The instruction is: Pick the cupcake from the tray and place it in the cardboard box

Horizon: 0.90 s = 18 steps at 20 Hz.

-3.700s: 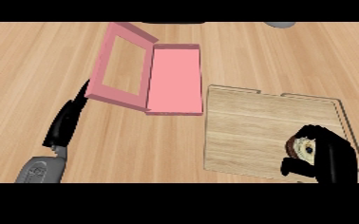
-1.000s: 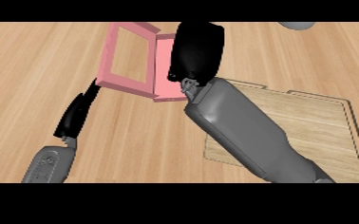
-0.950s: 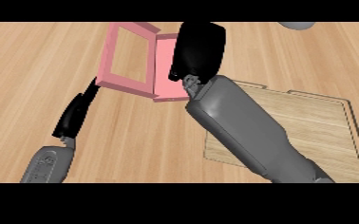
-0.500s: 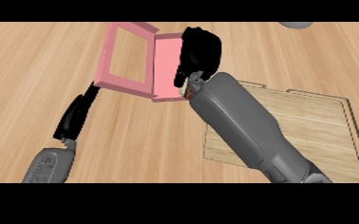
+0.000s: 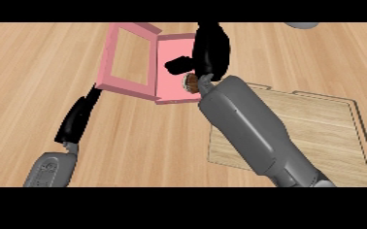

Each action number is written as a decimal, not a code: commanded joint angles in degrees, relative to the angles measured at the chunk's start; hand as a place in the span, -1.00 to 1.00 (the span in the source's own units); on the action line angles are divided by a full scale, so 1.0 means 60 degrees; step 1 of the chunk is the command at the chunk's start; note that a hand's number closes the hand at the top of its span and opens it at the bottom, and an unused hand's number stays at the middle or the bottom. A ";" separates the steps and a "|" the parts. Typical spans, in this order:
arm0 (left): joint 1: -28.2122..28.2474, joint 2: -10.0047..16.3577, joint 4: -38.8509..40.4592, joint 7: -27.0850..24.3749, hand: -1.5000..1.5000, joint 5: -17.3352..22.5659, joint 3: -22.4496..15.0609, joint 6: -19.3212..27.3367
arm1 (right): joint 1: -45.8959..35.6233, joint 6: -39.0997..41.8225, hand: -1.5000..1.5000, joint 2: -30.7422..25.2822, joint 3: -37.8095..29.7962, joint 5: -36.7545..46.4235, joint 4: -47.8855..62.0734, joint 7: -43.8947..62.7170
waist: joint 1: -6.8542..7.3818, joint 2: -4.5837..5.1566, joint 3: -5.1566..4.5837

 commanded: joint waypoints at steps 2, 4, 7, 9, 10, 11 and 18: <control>-0.0176 0.0223 -0.0058 0.0317 0.00 0.0219 0.0301 -0.0216 | 0.0391 -0.2336 -1.00 0.0016 -0.0323 -0.1024 0.0193 -0.0771 | -0.0122 -0.0026 0.0001; 0.0054 -0.0138 0.0015 0.0134 0.00 -0.0102 0.0025 0.0191 | 0.0503 -0.2825 -1.00 0.0016 -0.0757 -0.1363 0.0008 -0.1450 | -0.0203 -0.0029 0.0002; 0.0365 0.0110 0.0282 -0.0501 0.00 -0.0053 0.0216 0.0094 | 0.1181 -0.3843 -1.00 0.0016 -0.0897 -0.1623 0.0013 -0.2754 | -0.0266 -0.0027 -0.0001; 0.0598 0.0190 -0.0701 0.0248 0.00 0.0196 0.0277 -0.0126 | 0.1757 -0.3440 -1.00 -0.0291 -0.1521 -0.2144 -0.0607 -0.3719 | -0.0335 -0.0091 0.0008; 0.0436 0.0207 -0.0444 0.0107 0.00 0.0225 0.0346 -0.0162 | 0.1641 -0.3246 -1.00 -0.0588 -0.1912 -0.2653 -0.0409 -0.4454 | -0.0323 -0.0056 0.0006; 0.0164 -0.0003 0.0033 0.0016 0.00 0.0044 0.0286 0.0056 | 0.2342 -0.3445 -1.00 -0.0168 -0.1601 -0.2577 -0.0789 -0.4688 | -0.0431 -0.0077 -0.0001; 0.0503 0.0271 -0.0066 -0.0304 0.00 0.0167 0.0552 -0.0234 | 0.3608 -0.3592 -1.00 -0.0486 -0.2633 -0.3690 -0.1443 -0.6957 | -0.0430 -0.0095 -0.0003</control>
